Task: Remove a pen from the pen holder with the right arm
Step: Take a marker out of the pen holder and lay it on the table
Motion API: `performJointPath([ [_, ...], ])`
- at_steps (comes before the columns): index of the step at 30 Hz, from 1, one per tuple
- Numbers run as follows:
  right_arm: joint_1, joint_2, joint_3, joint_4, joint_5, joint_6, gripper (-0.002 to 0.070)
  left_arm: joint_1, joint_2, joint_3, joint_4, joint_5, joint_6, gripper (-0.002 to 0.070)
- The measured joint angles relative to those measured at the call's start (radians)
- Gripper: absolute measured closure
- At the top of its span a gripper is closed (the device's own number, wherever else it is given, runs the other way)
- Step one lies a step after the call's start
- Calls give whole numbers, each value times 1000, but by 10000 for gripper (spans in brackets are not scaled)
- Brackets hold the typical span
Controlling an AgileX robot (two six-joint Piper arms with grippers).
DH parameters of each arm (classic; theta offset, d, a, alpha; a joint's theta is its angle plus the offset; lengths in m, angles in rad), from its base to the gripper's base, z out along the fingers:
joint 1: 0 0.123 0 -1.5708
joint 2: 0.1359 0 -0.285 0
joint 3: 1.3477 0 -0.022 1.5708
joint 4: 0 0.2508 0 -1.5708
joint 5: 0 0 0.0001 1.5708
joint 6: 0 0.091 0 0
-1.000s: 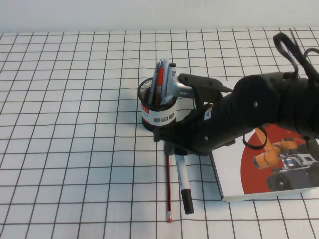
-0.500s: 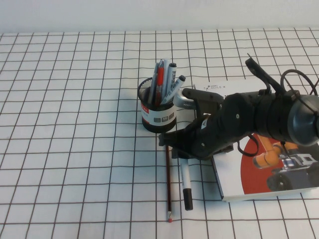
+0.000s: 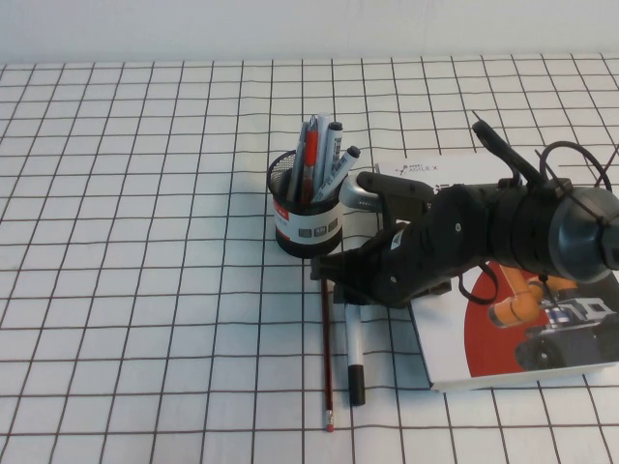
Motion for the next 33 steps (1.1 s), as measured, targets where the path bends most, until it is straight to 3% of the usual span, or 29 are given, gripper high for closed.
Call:
performJointPath([
  [4, -1, 2, 0, 2, -8, 0, 386, 0, 0, 0, 0, 0, 0, 678],
  [7, -1, 2, -2, 6, -10, 0, 331, 0, 0, 0, 0, 0, 0, 678],
  [15, -1, -60, -2, -12, 52, 0, 312, 0, 0, 0, 0, 0, 0, 678],
  [19, -1, -194, -2, -61, 115, 0, 379, 0, 0, 0, 0, 0, 0, 678],
  [23, -1, -333, -2, -118, 205, 0, 574, 0, 0, 0, 0, 0, 0, 678],
  [25, -1, -405, -2, -145, 248, 0, 636, 0, 0, 0, 0, 0, 0, 678],
  [33, -1, -650, -2, -248, 443, -43, 689, 0, 0, 0, 0, 0, 0, 678],
])
